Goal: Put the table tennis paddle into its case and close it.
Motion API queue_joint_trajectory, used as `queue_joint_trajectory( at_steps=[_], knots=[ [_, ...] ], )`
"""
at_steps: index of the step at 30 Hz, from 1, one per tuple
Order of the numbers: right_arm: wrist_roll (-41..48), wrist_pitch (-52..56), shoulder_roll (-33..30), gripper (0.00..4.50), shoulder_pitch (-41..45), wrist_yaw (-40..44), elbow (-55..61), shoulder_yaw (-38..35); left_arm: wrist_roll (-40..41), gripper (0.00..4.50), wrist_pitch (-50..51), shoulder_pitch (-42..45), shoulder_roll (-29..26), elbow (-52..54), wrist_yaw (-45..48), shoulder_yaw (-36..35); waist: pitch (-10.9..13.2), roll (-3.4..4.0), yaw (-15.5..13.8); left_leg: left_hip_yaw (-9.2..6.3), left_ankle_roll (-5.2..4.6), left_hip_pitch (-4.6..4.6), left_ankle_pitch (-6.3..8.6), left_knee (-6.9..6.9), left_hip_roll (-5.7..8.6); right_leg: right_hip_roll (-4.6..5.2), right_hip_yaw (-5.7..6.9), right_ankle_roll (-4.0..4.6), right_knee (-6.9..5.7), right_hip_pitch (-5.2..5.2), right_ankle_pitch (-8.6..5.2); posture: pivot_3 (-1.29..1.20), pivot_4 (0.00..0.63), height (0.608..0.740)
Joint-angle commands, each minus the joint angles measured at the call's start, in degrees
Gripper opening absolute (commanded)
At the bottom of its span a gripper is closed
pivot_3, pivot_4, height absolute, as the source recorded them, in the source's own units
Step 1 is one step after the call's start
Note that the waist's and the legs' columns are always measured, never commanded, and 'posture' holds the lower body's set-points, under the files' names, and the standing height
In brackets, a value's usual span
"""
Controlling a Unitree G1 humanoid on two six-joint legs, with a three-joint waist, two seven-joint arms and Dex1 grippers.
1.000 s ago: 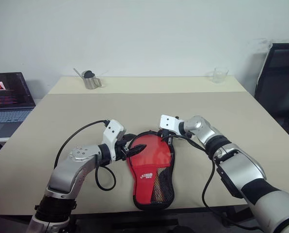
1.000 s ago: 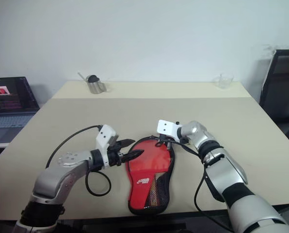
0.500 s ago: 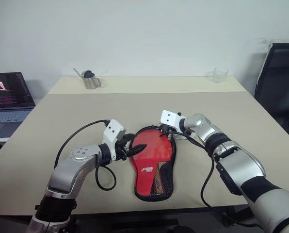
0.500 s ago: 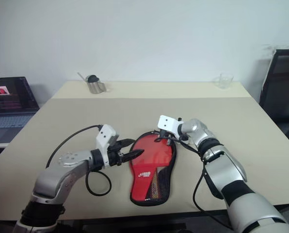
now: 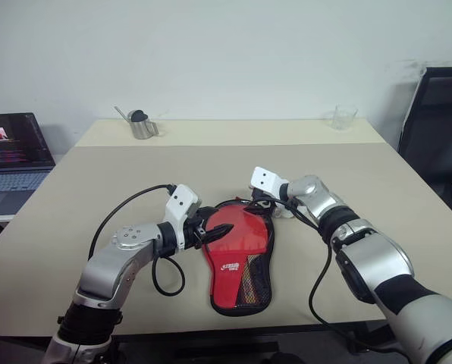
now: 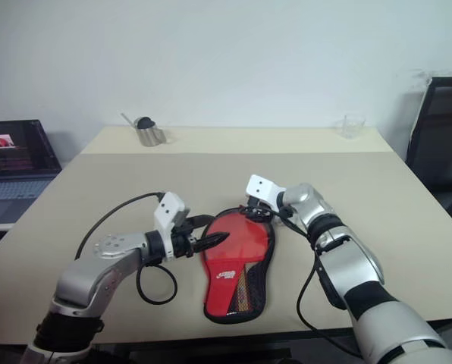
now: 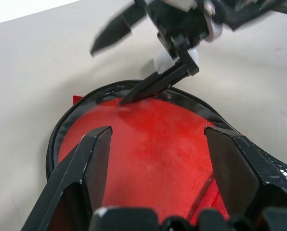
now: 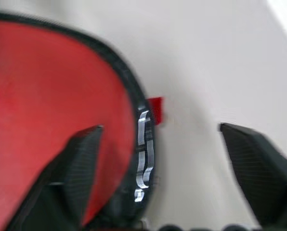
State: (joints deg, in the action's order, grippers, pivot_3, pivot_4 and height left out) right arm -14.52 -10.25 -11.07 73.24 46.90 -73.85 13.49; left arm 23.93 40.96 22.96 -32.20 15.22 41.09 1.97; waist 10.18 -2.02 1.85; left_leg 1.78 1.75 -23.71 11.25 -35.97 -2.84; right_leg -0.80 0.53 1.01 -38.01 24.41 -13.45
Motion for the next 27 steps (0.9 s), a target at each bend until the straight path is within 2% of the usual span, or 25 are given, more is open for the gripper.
queue_joint_trajectory(
  at_steps=[1,2,5,8,12,16,19,21,23,24,27],
  knots=[
    [5.9,3.1,-4.1,4.47,5.2,1.6,4.5,-6.5,0.7,3.36,-1.6,3.2,-0.4,-0.3,2.1,-0.3,0.0,0.02,-0.1,-0.01,0.0,-0.01,0.0,0.0,0.01,0.0,0.02,0.0,0.0,0.0,0.0,0.0,0.15,0.74],
    [6.8,4.1,-4.8,4.47,5.6,1.4,4.9,-7.6,0.5,3.36,-1.7,3.8,-0.4,-0.8,2.4,-0.2,0.0,0.02,-0.2,-0.01,0.0,-0.02,0.0,-0.01,0.01,0.0,0.02,0.0,0.0,0.0,0.0,0.0,0.15,0.74],
    [12.5,14.0,-8.8,4.47,8.7,-11.2,5.3,-16.0,-2.8,3.36,-4.1,8.7,1.3,-7.5,2.4,2.7,0.0,0.02,-0.6,-0.02,0.0,-0.04,0.0,-0.02,0.04,0.0,0.05,0.0,0.01,-0.01,0.0,0.0,0.15,0.74],
    [11.7,18.7,-12.0,4.47,8.0,-21.0,5.7,-17.5,-6.5,3.36,-8.1,12.2,4.0,-14.5,1.9,6.0,0.0,0.01,-0.9,0.02,0.0,-0.04,0.0,-0.01,0.1,0.08,0.02,0.0,0.06,-0.03,0.0,0.0,0.15,0.74],
    [12.7,26.6,-14.4,4.47,5.9,-29.3,5.9,-19.7,-8.8,3.36,-12.6,15.0,9.6,-23.7,1.9,7.9,0.0,0.01,-0.8,0.08,-0.02,-0.09,0.01,0.02,0.12,0.12,-0.05,-0.01,0.12,-0.02,0.0,0.0,0.15,0.74],
    [13.1,31.1,-14.7,4.47,2.6,-30.0,9.5,-20.0,-12.0,3.36,-17.4,16.2,14.0,-30.9,0.0,8.4,0.0,0.03,0.0,0.13,-0.03,-0.14,0.01,0.06,0.09,0.11,-0.1,0.0,0.04,0.1,0.0,0.0,0.15,0.74],
    [13.3,33.6,-14.4,4.47,-0.1,-29.1,13.8,-19.2,-12.8,3.36,-19.0,16.4,15.5,-32.4,-0.1,8.5,0.1,0.06,0.4,0.15,-0.03,-0.15,0.01,0.06,0.05,0.05,-0.16,0.0,-0.05,0.22,0.0,0.0,0.15,0.74],
    [13.5,35.4,-14.4,4.5,-1.7,-28.9,16.4,-19.2,-12.2,3.71,-18.1,16.6,16.2,-32.4,-0.4,7.5,0.1,0.07,0.4,0.14,-0.03,-0.14,0.01,0.06,0.03,0.01,-0.15,0.0,-0.08,0.24,0.0,0.0,0.15,0.74],
    [13.7,36.9,-14.5,4.5,-2.9,-28.8,18.6,-19.4,-11.8,4.31,-17.1,16.6,16.1,-31.5,0.1,7.2,0.1,0.07,0.3,0.13,-0.04,-0.15,0.01,0.04,0.05,0.0,-0.13,-0.01,-0.09,0.23,0.0,0.0,0.15,0.74],
    [14.0,37.7,-14.6,4.5,-3.3,-28.9,19.4,-19.5,-12.4,4.46,-17.1,16.4,15.5,-31.1,0.7,7.8,0.1,0.07,0.3,0.14,-0.03,-0.15,0.01,0.02,0.05,0.0,-0.13,-0.01,-0.09,0.23,0.0,0.0,0.15,0.74],
    [14.5,39.0,-14.6,4.5,-4.2,-29.2,20.9,-19.8,-14.5,4.46,-18.3,15.9,14.7,-30.6,0.4,9.0,0.1,0.07,0.3,0.15,-0.03,-0.16,0.01,0.02,0.09,0.01,-0.14,-0.02,-0.07,0.22,0.0,0.0,0.15,0.74]
  ],
)
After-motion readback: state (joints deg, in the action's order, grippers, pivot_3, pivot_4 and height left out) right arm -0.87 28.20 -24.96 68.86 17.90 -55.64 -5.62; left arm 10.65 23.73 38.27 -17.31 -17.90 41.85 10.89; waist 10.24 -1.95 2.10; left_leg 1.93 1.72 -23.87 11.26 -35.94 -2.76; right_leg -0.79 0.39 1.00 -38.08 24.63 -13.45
